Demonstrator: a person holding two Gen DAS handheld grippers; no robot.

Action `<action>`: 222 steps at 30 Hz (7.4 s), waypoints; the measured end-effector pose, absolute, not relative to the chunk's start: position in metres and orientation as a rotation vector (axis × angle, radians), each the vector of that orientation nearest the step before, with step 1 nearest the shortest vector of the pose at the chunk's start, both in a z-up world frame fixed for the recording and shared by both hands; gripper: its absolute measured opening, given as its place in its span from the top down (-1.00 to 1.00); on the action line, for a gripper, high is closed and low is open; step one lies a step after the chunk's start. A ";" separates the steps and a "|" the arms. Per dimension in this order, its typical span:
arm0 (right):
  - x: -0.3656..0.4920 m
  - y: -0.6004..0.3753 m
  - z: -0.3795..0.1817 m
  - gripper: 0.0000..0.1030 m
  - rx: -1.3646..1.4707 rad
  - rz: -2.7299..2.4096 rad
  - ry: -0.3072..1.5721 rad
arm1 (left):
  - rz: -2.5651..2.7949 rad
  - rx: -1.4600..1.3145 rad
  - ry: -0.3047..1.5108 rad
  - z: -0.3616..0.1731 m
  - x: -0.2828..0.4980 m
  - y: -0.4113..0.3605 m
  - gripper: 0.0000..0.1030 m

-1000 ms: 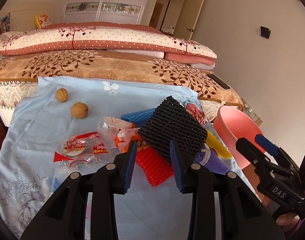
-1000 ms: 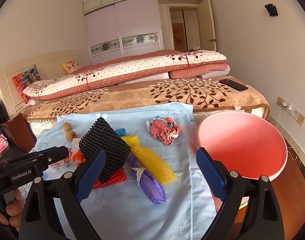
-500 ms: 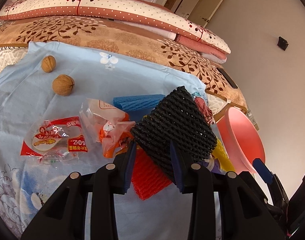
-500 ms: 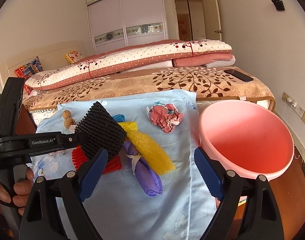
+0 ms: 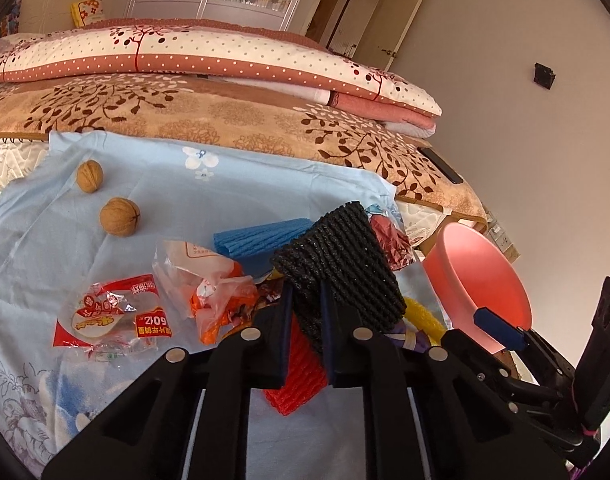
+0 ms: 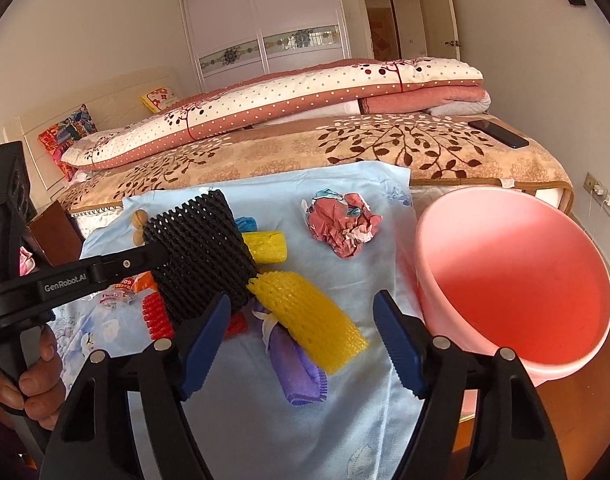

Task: Collect trash
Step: 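Lift the black mesh sleeve with the left tool while the right tool grasps the yellow mesh sleeve, then carry both sleeves over the pink bucket and open both tools to drop them, then withdraw both tools from the bucket back over the bedsheet, then grasp the clear plastic snack bag with the left tool, then grasp the purple cloth with the right tool while the left tool holds the bag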

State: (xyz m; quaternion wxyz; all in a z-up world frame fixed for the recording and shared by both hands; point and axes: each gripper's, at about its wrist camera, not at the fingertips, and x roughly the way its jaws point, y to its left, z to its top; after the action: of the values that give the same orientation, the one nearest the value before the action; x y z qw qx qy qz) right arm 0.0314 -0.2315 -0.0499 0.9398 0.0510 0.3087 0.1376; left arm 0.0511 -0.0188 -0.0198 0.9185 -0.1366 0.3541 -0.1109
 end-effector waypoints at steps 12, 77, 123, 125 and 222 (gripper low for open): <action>0.055 -0.232 -0.066 0.59 0.103 0.325 0.753 | -0.242 -0.266 0.675 -0.003 0.046 -0.016 0.77; 0.032 -0.419 -0.053 0.28 0.355 -0.143 0.628 | -0.576 -0.034 0.667 0.004 0.091 -0.225 0.34; 0.012 -0.272 -0.008 -0.03 0.158 0.173 0.566 | -0.121 -0.070 0.520 0.050 0.032 0.011 0.32; 0.012 -0.266 -0.010 -0.03 0.154 0.187 0.575 | -0.092 -0.075 0.533 0.045 0.027 0.026 0.32; 0.024 -0.227 -0.054 0.53 0.088 0.336 0.774 | -0.129 -0.218 0.666 0.013 0.017 0.053 0.83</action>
State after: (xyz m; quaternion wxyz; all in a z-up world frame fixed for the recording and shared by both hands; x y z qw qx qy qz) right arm 0.0239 -0.2272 -0.0537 0.9114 0.0427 0.3753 0.1632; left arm 0.0174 0.0532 0.0128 0.9373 -0.1067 0.3258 -0.0633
